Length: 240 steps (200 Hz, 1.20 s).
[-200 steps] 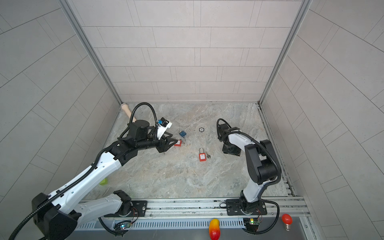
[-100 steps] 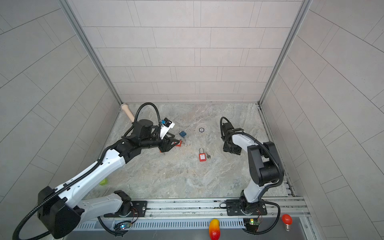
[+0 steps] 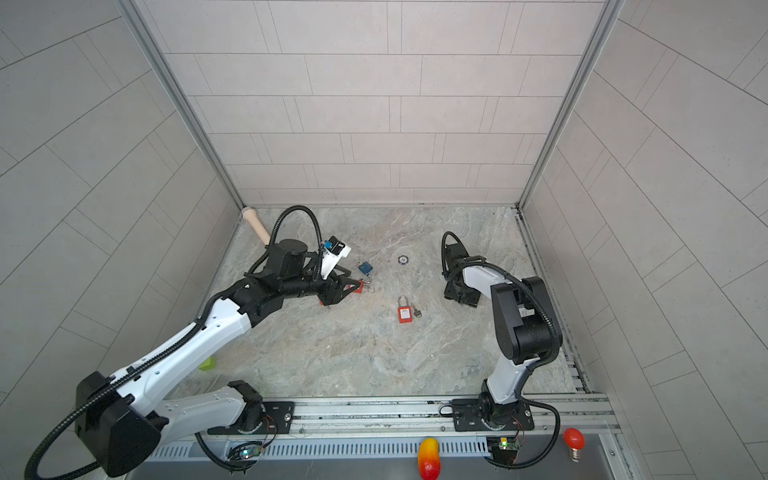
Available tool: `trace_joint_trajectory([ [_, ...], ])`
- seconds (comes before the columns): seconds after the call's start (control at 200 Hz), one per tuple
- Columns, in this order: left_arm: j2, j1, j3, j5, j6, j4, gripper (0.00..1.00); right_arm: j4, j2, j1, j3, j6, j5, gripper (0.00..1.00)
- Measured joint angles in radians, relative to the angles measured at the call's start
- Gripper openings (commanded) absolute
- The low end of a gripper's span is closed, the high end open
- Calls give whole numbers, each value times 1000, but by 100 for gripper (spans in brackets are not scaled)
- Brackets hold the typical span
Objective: Lock with the key
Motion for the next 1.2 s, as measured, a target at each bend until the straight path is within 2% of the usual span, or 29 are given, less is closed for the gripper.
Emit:
trace_joint_trajectory([
  [0.125,2,-7,0,-2,0,0,55,19,1,-14,-2,4,-7,56],
  [0.58,69,-33,15,-10,0,5,55,38,8,-63,3,-7,-58,57],
  [0.971,69,-45,15,-25,0,5,55,51,37,-79,35,-73,-95,41],
  [1.201,69,-49,15,-25,0,6,55,60,15,-75,10,-144,-103,38],
])
